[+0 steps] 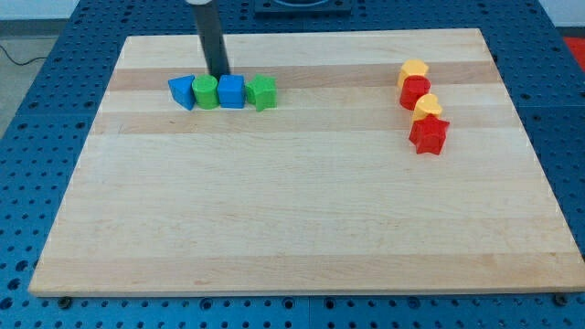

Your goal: Separate red circle from yellow hexagon

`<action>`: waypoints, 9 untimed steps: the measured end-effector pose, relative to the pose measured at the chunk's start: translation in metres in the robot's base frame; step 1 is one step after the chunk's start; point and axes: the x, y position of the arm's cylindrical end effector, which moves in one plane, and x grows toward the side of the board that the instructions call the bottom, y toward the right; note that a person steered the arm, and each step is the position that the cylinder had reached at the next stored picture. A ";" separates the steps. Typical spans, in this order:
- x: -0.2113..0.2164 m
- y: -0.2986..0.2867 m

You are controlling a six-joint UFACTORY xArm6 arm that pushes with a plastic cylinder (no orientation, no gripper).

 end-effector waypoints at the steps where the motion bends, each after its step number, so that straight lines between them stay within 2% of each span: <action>1: -0.022 0.070; 3: -0.033 0.288; 4: -0.010 0.361; 5: 0.009 0.373; 6: 0.021 0.361; 9: 0.047 0.252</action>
